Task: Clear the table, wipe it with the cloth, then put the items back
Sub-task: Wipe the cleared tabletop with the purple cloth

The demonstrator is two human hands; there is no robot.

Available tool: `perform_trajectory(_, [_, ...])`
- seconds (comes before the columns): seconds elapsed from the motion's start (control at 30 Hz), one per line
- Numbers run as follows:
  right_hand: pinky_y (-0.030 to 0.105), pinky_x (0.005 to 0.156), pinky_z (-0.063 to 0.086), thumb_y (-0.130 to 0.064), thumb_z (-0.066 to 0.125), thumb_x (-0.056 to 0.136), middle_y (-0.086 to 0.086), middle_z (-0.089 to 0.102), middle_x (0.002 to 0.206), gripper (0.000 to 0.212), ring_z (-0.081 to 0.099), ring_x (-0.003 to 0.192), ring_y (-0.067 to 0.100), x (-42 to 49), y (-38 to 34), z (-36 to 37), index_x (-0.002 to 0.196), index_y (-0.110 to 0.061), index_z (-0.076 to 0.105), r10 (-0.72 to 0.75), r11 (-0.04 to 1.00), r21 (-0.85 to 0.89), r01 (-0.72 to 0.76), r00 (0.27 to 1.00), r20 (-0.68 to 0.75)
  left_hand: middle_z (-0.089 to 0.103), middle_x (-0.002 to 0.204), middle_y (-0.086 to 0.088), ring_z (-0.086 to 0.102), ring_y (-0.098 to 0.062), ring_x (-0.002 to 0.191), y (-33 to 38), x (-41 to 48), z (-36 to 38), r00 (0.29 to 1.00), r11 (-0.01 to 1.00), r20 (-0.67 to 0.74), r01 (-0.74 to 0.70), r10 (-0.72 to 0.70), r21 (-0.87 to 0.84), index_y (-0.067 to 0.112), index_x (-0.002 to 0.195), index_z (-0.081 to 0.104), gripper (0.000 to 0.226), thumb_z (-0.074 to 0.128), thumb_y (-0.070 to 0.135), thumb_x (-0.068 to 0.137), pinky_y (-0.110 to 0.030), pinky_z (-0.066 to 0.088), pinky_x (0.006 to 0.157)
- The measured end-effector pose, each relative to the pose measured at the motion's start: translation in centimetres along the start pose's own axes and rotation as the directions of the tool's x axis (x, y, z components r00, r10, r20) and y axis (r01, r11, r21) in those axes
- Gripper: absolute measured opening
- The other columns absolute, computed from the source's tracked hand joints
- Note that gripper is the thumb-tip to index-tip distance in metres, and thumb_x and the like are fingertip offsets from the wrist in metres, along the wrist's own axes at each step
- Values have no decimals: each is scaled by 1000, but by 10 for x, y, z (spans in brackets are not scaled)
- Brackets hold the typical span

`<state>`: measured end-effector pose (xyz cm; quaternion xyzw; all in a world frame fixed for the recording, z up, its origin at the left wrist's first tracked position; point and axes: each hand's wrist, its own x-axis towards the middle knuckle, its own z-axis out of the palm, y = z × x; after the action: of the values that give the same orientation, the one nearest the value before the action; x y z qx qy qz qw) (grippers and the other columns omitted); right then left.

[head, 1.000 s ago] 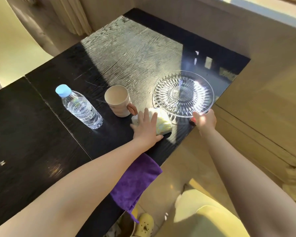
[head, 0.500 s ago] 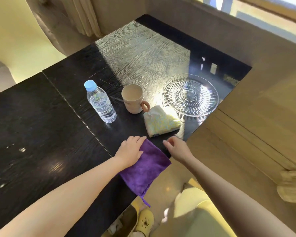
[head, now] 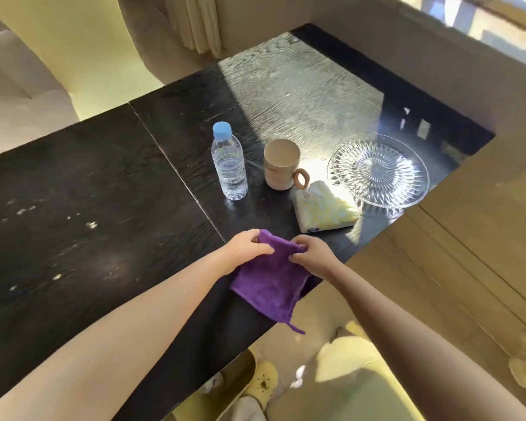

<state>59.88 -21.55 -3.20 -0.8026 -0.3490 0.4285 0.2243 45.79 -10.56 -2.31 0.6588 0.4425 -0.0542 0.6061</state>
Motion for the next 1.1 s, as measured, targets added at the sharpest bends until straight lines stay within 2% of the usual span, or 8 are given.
perform_trajectory(0.17, [28,78,45,-13,64,81,2,62,92,27,58,87,18,9,-45,4,108,-12,65,-125,988,-85,132,988,86,69,98,-8,63,-24,95,-22,-30,-29,959,992,-253,-129,129,15,13,102,64,23,71,19,81,-37,50,87])
perform_trajectory(0.37, [17,53,39,-19,65,83,-6,55,63,7,52,65,14,11,-130,46,78,-16,62,-290,917,-224,329,938,189,66,96,5,62,-13,94,-52,-96,-84,851,967,-510,-219,123,-133,22,100,60,18,68,17,84,-26,50,85])
perform_trajectory(0.5, [25,61,40,-17,67,81,0,59,72,12,52,67,13,-4,-189,101,88,-6,67,-388,874,-207,439,888,246,65,96,7,62,-13,96,-86,-147,-133,751,943,-651,-285,108,-171,27,97,59,12,64,21,88,-25,50,85])
perform_trajectory(0.63, [22,58,40,-15,68,83,-2,57,68,3,50,64,12,-23,-243,160,85,-13,67,-471,837,-145,528,829,300,64,96,9,61,-11,95,-128,-193,-183,641,941,-765,-294,65,-166,25,100,58,12,61,21,90,-26,48,87])
perform_trajectory(0.83, [20,58,42,-15,67,83,-6,60,68,5,52,64,8,-56,-306,265,81,-19,65,-512,822,-78,564,792,334,64,92,13,61,-9,90,-202,-263,-246,558,920,-830,-318,-13,-228,22,100,61,9,61,21,90,-24,49,83])
perform_trajectory(0.97, [20,62,42,-14,68,83,-11,61,68,8,54,63,3,-79,-336,336,81,-22,66,-522,817,-64,573,783,338,61,87,20,58,2,84,-256,-312,-280,543,912,-839,-322,-41,-253,24,98,60,8,60,21,90,-7,46,72])
perform_trajectory(1.03, [18,63,42,-14,68,83,-10,62,70,6,55,66,5,-93,-350,367,83,-20,67,-519,817,-58,574,776,358,62,91,15,59,0,89,-282,-337,-293,542,907,-836,-303,-88,-292,25,101,58,10,59,22,91,-11,47,77])
perform_trajectory(1.1, [18,63,43,-15,67,84,-7,63,73,5,56,69,7,-108,-365,396,84,-20,67,-508,816,-60,575,762,401,64,97,9,61,-9,98,-307,-361,-303,518,888,-841,-299,-155,-348,25,103,58,13,59,22,91,-23,49,87])
